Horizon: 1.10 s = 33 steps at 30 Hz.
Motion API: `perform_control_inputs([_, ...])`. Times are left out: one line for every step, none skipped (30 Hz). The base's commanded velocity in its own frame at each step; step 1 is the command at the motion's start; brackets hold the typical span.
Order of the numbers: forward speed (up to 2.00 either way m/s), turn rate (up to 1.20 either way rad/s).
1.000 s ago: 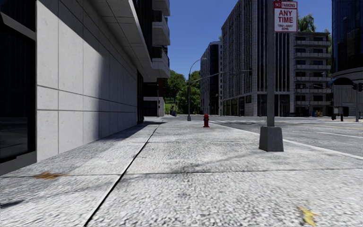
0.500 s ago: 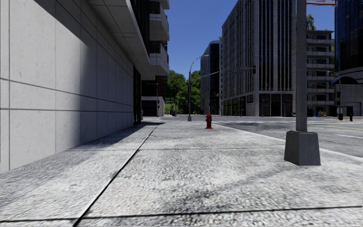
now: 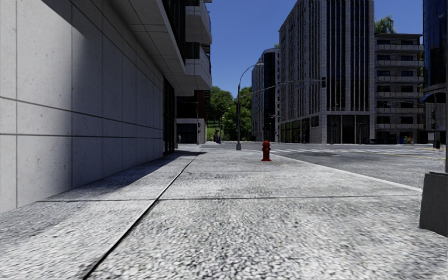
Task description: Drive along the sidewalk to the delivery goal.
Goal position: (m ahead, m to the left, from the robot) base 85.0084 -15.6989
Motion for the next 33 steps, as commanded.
perform_control_inputs([2.00,0.00])
perform_control_inputs([2.00,0.00])
perform_control_inputs([2.00,0.00])
perform_control_inputs([2.00,0.00])
perform_control_inputs([2.00,0.00])
perform_control_inputs([2.00,0.00])
perform_control_inputs([2.00,0.00])
perform_control_inputs([2.00,0.00])
perform_control_inputs([2.00,0.00])
perform_control_inputs([2.00,0.00])
perform_control_inputs([2.00,0.00])
perform_control_inputs([2.00,0.00])
perform_control_inputs([2.00,0.00])
perform_control_inputs([2.00,0.00])
perform_control_inputs([2.00,0.00])
perform_control_inputs([2.00,0.00])
perform_control_inputs([2.00,0.00])
perform_control_inputs([2.00,0.00])
perform_control_inputs([2.00,0.00])
perform_control_inputs([2.00,0.00])
perform_control_inputs([2.00,0.00])
perform_control_inputs([2.00,0.00])
perform_control_inputs([2.00,0.00])
perform_control_inputs([2.00,0.00])
perform_control_inputs([2.00,0.00])
perform_control_inputs([2.00,0.00])
perform_control_inputs([2.00,0.00])
perform_control_inputs([2.00,0.00])
perform_control_inputs([2.00,0.00])
perform_control_inputs([2.00,0.00])
perform_control_inputs([2.00,0.00])
perform_control_inputs([2.00,0.00])
perform_control_inputs([2.00,0.00])
